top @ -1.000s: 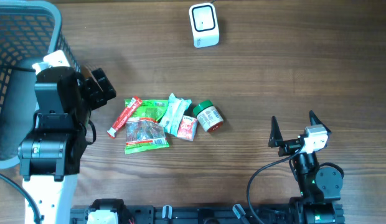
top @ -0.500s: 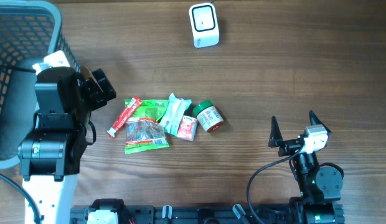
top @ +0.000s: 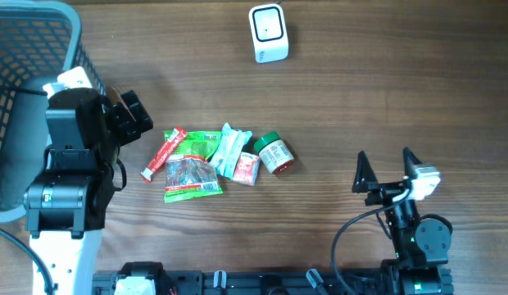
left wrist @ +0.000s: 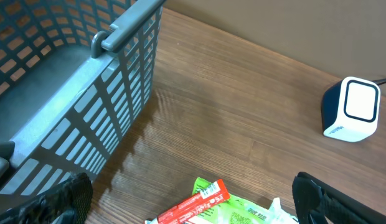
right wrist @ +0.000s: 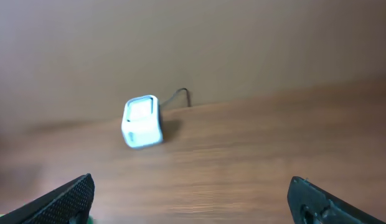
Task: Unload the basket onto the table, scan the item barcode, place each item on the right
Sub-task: 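Move the right gripper over the green-capped jar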
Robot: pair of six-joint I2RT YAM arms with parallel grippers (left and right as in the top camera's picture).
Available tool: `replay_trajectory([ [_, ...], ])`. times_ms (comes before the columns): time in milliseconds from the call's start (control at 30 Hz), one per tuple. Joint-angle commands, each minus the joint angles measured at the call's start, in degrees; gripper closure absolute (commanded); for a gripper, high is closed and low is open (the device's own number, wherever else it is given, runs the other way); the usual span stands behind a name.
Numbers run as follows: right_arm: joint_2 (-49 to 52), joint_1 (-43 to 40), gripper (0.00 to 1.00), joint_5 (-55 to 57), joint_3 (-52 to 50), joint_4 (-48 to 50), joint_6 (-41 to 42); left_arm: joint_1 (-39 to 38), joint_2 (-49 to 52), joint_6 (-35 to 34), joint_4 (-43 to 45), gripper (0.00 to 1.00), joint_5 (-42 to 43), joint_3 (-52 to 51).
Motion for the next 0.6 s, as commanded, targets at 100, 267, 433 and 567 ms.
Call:
replay_trajectory([
  [100, -0.1, -0.4, 0.0, -2.3, 0.0, 0.3, 17.4, 0.3, 0.2, 0.3, 0.0, 0.0, -0.5, 0.8],
  [267, 0.4, -0.4, 0.0, -4.0, 0.5, 0.0, 17.5, 0.3, 0.2, 0.3, 0.0, 0.0, -0.5, 0.8],
  [433, 1.4, -0.4, 0.0, -4.2, 5.5, -3.6, 18.9, 0.3, 0.2, 0.3, 0.0, 0.0, -0.5, 0.8],
  [567, 4.8, -0.4, 0.0, -4.2, 15.2, -11.0, 18.3, 0.3, 0.2, 0.3, 0.0, 0.0, -0.5, 0.8],
])
